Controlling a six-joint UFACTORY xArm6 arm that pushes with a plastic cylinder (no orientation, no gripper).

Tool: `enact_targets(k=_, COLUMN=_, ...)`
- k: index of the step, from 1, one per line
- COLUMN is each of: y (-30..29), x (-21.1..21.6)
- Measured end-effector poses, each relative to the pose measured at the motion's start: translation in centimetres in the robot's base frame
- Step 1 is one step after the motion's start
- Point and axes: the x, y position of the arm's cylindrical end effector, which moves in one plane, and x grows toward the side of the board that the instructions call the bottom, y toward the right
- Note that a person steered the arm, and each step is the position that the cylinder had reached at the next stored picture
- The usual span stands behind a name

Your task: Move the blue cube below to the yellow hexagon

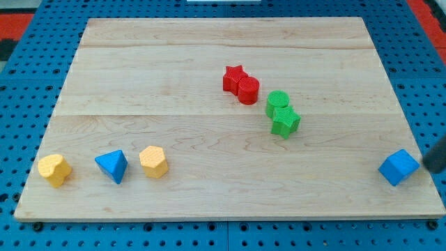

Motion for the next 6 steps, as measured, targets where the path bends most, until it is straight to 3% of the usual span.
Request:
enact_targets(k=1, y=-11.2, x=0.0)
enact_targets(k=2, y=-7.7, x=0.4)
enact_targets(k=4, y=-22.7, x=0.8)
enact_targets(k=5, y=-21.6, x=1.1)
enact_targets(k=6, y=-27.3, x=1.1)
